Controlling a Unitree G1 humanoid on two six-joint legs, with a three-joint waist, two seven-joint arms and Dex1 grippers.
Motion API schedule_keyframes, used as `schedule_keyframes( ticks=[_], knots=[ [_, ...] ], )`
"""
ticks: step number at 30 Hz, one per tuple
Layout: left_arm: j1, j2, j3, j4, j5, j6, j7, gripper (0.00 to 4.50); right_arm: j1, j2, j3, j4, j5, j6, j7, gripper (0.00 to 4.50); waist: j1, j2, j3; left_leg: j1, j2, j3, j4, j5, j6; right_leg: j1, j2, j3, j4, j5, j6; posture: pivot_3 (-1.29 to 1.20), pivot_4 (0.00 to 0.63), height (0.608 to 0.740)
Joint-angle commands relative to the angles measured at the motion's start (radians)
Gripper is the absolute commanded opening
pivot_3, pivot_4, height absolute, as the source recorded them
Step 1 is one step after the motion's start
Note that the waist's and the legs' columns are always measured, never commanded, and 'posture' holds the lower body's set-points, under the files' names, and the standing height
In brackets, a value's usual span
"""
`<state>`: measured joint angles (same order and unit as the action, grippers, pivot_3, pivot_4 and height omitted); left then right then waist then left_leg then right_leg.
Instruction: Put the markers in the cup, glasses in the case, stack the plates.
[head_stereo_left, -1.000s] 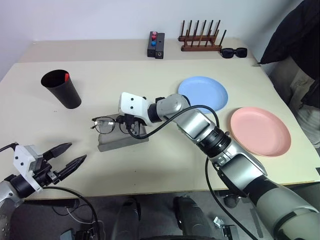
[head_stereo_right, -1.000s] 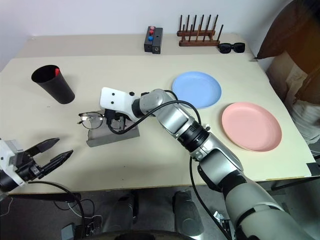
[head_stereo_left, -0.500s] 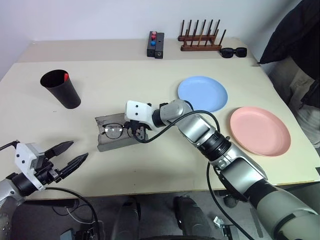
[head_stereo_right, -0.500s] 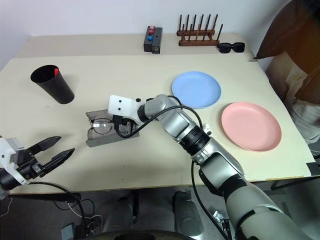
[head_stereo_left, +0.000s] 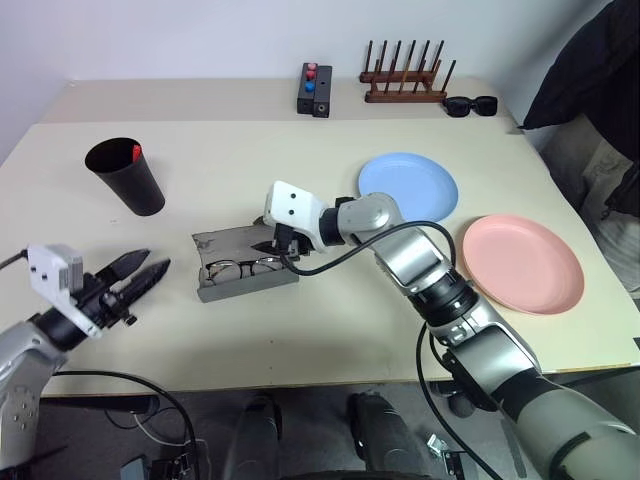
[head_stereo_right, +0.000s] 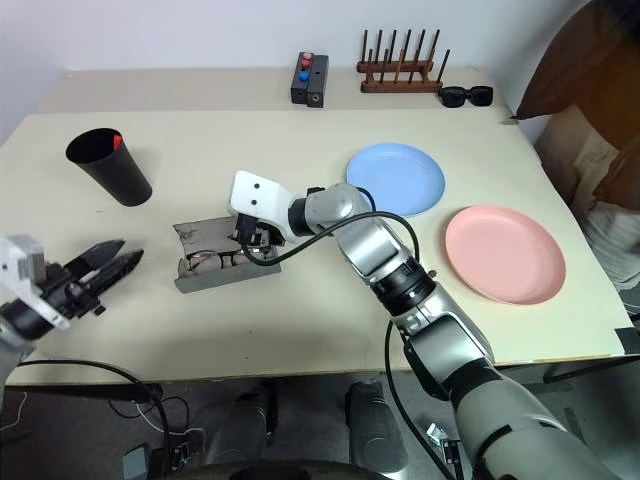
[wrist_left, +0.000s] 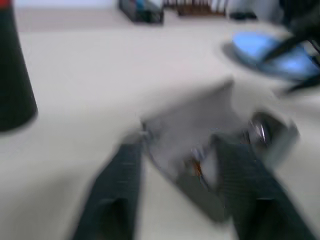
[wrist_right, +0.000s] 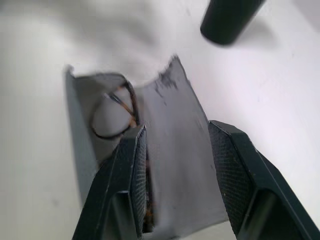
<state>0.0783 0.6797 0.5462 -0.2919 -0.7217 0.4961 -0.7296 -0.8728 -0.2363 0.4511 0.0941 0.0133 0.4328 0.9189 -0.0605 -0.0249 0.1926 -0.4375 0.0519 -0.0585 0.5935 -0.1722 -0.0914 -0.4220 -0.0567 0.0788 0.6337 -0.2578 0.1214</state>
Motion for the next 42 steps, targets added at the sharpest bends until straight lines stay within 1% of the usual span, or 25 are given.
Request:
schedule_keyframes(
  ticks=[1,3,6,9,14,17,20,23,26,31,36,42],
  knots=[
    [-0.107,0.036,-0.070,0.031,0.040,0.061,0.073,0.02,0.049,-0.040,-0.037,-0.121,0.024,0.001,0.013,1.96,0.003,0.000,0.000,0.000,0.000,0.000,0.000,0.000,0.000,0.000,0.000,0.000,0.000,0.000,0.000,0.00,0.150,0.740],
    [-0.245,0.054,-0.144,0.109,0.091,0.137,0.150,0.02,0.105,-0.083,-0.053,-0.194,0.033,0.009,0.020,1.96,0.011,0.000,0.000,0.000,0.000,-0.001,0.000,0.000,0.000,0.000,0.001,0.000,0.001,0.000,0.000,0.00,0.150,0.740],
    [-0.399,0.056,-0.201,0.197,0.098,0.223,0.183,0.02,0.169,-0.134,-0.080,-0.277,0.049,0.003,0.029,1.96,0.016,0.000,0.000,0.000,0.000,-0.002,0.001,0.001,-0.001,0.000,0.001,0.000,0.002,0.001,0.002,0.00,0.150,0.740],
    [-0.574,0.073,-0.324,0.320,0.135,0.320,0.140,0.02,0.282,-0.225,-0.137,-0.389,0.090,-0.027,0.059,1.96,0.022,0.000,0.000,-0.001,0.000,-0.002,0.001,0.001,-0.001,0.000,0.001,0.000,0.002,0.001,0.004,0.00,0.150,0.740],
    [-0.772,0.074,-0.467,0.510,0.195,0.410,0.057,0.02,0.398,-0.313,-0.192,-0.490,0.133,-0.007,0.064,1.96,0.015,0.000,0.000,-0.001,0.000,-0.002,0.002,0.001,-0.001,0.000,0.002,0.000,0.002,0.001,0.005,0.00,0.150,0.740],
    [-0.845,0.084,-0.573,0.613,0.258,0.416,-0.033,0.02,0.423,-0.327,-0.212,-0.521,0.155,0.019,0.048,1.96,0.012,0.000,0.000,-0.001,0.000,-0.002,0.002,0.001,-0.001,-0.001,0.002,0.000,0.004,0.001,0.005,0.00,0.150,0.740],
    [-0.877,0.082,-0.613,0.674,0.292,0.394,-0.105,0.02,0.436,-0.336,-0.228,-0.542,0.176,0.040,0.039,1.96,0.012,0.000,0.000,0.000,0.000,-0.002,0.002,0.001,-0.001,-0.001,0.002,0.000,0.006,0.001,0.006,0.00,0.150,0.740],
    [-0.883,0.085,-0.663,0.694,0.329,0.374,-0.181,0.02,0.456,-0.350,-0.243,-0.558,0.190,0.048,0.031,1.96,0.017,0.000,0.000,-0.001,0.000,-0.003,0.002,0.001,-0.001,-0.001,0.002,0.000,0.006,0.000,0.006,0.00,0.150,0.740],
    [-0.854,0.101,-0.686,0.654,0.344,0.343,-0.257,0.02,0.465,-0.359,-0.249,-0.563,0.198,0.050,0.028,1.96,0.018,0.000,0.000,-0.001,0.000,-0.003,0.003,0.001,-0.001,-0.001,0.002,0.000,0.006,0.000,0.005,0.00,0.150,0.740],
    [-0.780,0.142,-0.661,0.539,0.331,0.302,-0.344,0.02,0.464,-0.366,-0.249,-0.547,0.201,0.044,0.019,1.96,0.016,0.000,0.000,-0.001,0.000,-0.003,0.003,0.001,-0.001,-0.001,0.002,0.000,0.007,-0.001,0.003,0.00,0.150,0.740],
    [-0.645,0.182,-0.608,0.350,0.279,0.282,-0.404,0.02,0.456,-0.355,-0.250,-0.503,0.204,0.038,0.007,1.96,0.016,0.000,0.000,0.000,0.000,-0.003,0.003,0.001,-0.001,-0.002,0.002,0.000,0.010,-0.002,0.003,0.00,0.150,0.740],
    [-0.504,0.208,-0.577,0.187,0.257,0.288,-0.403,0.02,0.449,-0.338,-0.251,-0.452,0.213,0.025,-0.002,1.96,0.020,0.000,0.000,0.000,0.000,-0.003,0.005,0.001,-0.001,-0.002,0.002,0.001,0.012,-0.003,0.002,0.00,0.150,0.740]
  ],
)
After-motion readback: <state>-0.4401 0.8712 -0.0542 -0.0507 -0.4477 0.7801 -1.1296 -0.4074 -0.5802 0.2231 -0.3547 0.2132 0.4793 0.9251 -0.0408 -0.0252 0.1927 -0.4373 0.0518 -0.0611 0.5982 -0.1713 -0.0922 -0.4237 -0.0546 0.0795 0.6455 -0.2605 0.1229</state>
